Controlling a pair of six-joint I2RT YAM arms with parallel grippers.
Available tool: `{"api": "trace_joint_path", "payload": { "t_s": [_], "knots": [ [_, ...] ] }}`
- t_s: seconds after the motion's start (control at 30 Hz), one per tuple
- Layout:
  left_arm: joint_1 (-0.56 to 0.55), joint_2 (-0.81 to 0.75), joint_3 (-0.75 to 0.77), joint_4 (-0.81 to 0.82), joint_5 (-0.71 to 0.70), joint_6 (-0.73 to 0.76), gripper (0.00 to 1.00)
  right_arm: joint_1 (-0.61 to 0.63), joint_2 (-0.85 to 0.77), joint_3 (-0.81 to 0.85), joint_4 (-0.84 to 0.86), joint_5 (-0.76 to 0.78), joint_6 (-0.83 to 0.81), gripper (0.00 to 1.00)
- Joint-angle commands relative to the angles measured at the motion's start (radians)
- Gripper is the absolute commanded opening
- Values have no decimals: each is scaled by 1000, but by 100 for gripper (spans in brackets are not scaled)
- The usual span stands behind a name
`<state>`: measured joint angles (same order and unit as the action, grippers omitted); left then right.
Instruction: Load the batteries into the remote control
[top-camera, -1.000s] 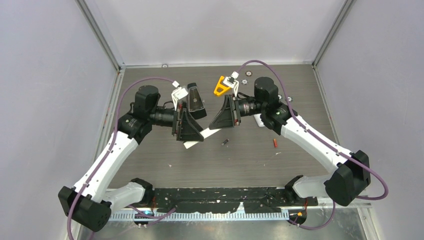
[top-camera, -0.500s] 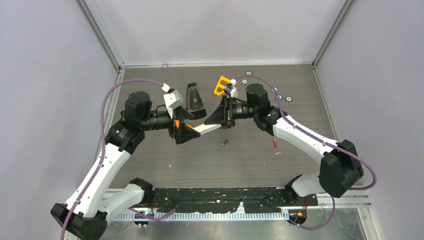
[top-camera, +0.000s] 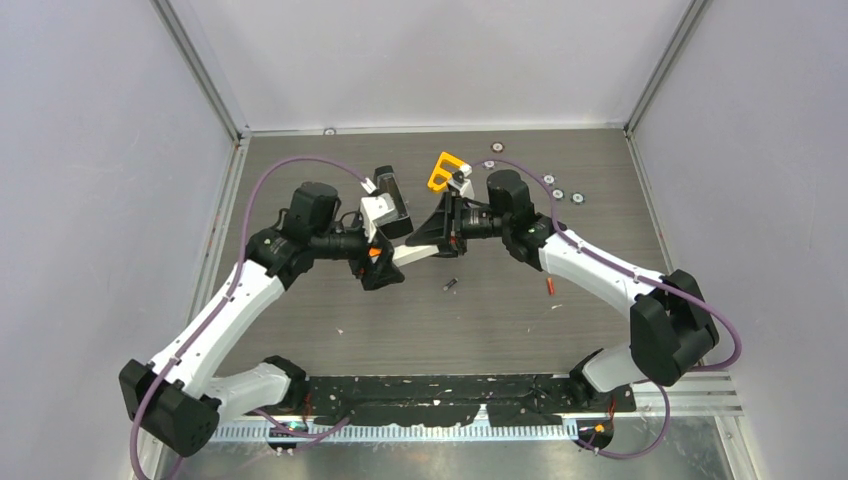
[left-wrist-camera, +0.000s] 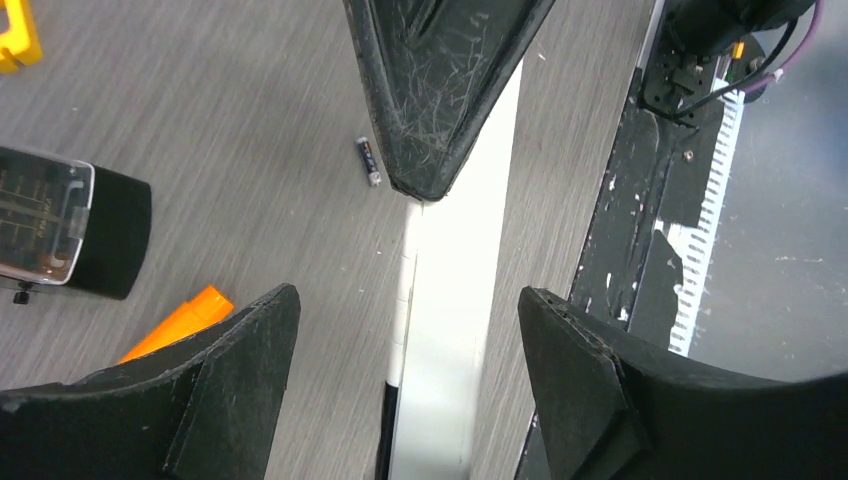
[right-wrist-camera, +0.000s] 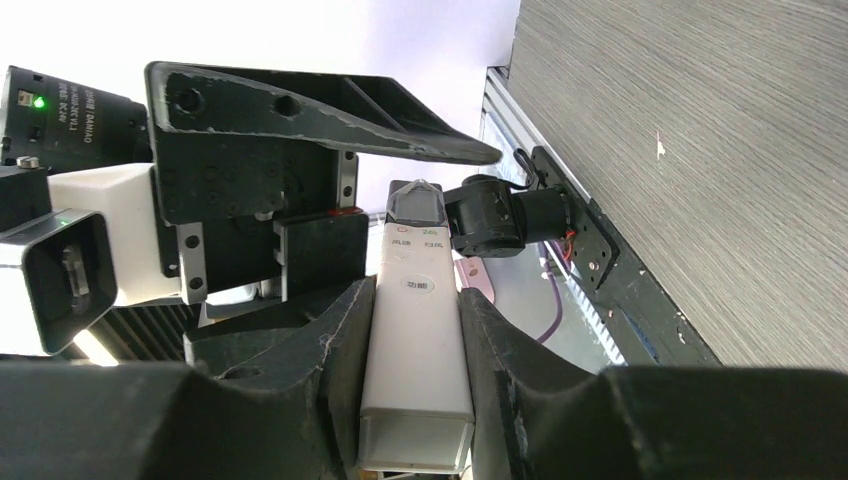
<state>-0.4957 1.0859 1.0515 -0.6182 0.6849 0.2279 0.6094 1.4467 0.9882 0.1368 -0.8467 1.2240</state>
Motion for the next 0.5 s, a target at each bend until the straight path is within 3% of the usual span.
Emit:
{"api": "trace_joint_path", "payload": {
  "t_s": [0.0,0.33,0.4,0.47],
  "knots": [
    [-4,30,65,-54,39,27,77,0,-1,20,67,-9,21,5],
    [-4,66,89,-94,88,12,39,0,10,17,81,-19,42,7],
    [-4,71,89,-98,98,11,26,0,10,14,82,-19,44,10],
    [-4,77,95,-104,111,7,10,-3,-1,5,87,-9,43,19]
  ]
}}
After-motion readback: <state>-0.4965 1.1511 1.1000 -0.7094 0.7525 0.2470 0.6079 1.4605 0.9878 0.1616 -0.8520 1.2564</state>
